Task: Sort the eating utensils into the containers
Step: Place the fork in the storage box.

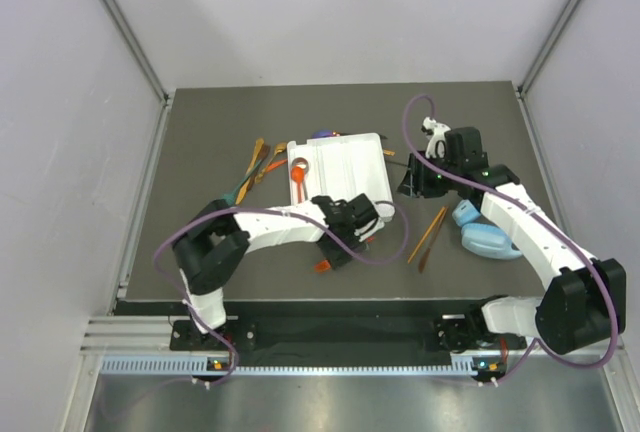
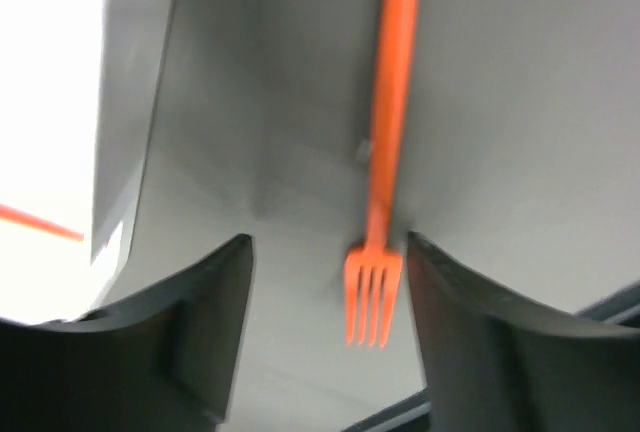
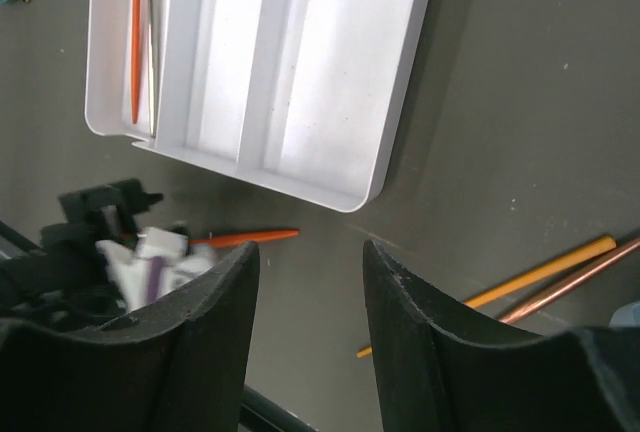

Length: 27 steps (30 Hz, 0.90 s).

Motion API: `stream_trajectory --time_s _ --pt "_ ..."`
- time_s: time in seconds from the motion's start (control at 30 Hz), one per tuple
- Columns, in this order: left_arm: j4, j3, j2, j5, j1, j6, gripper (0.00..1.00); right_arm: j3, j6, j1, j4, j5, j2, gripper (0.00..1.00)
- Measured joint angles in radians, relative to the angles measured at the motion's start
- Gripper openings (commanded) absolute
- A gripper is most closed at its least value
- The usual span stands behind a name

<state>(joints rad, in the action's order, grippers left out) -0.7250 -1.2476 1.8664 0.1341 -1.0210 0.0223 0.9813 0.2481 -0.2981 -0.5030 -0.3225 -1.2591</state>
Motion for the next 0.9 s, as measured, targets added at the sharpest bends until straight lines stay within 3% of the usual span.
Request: stream_trajectory --time_s 0.27,0.5,0.53,0.57,0.67,0.9 --pt "0.137 0.153 -0.403 -0.041 0.113 -0.002 0.7 -0.005 -0.05 -0.055 -0.002 0.027 -0.004 0.48" --pt "0.262 0.167 -0.76 -0.084 0.289 -0.034 0.7 0.067 -0.147 -0.382 -0.082 0.128 -0.193 0.57" --pt "0.263 0.166 -0.787 -0.08 0.299 -0.036 0.7 0.068 -0.161 -0.422 -0.091 0.134 -0.229 0.69" --pt "0.262 0.164 -0.807 -0.071 0.308 -0.039 0.7 0.068 -0.167 -0.444 -0.105 0.137 -0.248 0.71" --pt "0.255 0.163 -0.835 -0.064 0.339 -0.04 0.7 0.069 -0.194 -0.498 -0.147 0.158 -0.302 0.68" --pt "0.244 0.166 -0.879 -0.066 0.433 -0.045 0.69 0.135 -0.244 -0.639 -0.194 0.24 -0.399 0.74"
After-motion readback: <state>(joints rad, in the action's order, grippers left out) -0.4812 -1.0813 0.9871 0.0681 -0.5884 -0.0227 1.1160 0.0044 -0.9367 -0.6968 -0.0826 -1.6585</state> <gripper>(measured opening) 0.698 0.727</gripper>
